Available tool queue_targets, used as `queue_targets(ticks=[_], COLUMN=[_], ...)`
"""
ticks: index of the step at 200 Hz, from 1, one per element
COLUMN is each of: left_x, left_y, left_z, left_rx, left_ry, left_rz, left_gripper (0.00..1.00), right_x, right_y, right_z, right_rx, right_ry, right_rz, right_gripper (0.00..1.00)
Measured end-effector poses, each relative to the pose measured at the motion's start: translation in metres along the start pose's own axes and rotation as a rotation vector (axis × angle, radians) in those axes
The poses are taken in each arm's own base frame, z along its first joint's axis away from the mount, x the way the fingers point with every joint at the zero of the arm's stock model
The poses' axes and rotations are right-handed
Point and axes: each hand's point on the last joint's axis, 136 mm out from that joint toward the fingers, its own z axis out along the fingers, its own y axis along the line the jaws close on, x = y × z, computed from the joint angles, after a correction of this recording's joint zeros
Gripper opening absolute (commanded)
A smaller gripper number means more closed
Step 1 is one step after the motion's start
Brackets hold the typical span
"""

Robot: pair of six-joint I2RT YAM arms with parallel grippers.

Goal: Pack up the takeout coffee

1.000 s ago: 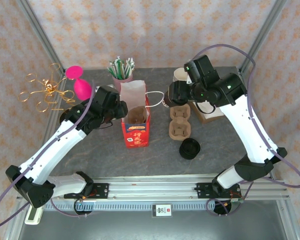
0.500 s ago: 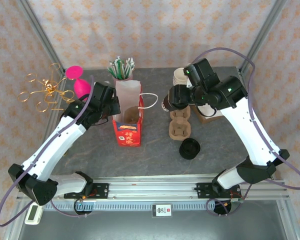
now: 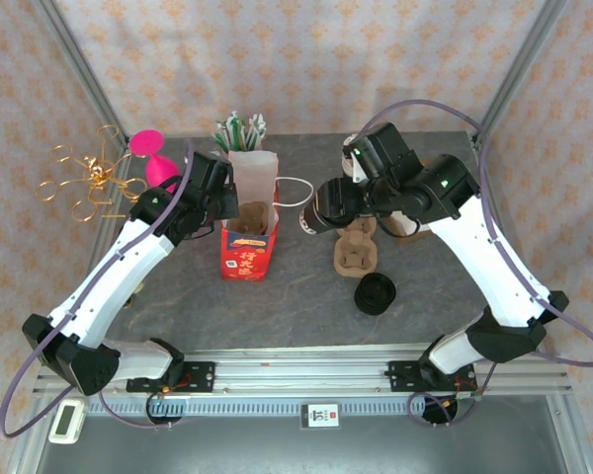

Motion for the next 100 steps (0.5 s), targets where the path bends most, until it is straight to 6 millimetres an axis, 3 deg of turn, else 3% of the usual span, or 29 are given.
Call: queue_targets(ticks=[100], left_x=[0.001], left_y=[-0.004], left_z=[-0.001], left_rx=[0.025], left_ry=[0.011], left_rz=[-0.006], left_gripper=[0.00], right_x=[-0.012], right_y=[0.038], right_z=[-0.014], right_rx=[-0.134], right_ry=[-0.016], right_rz=[-0.017], right_gripper=[0.64])
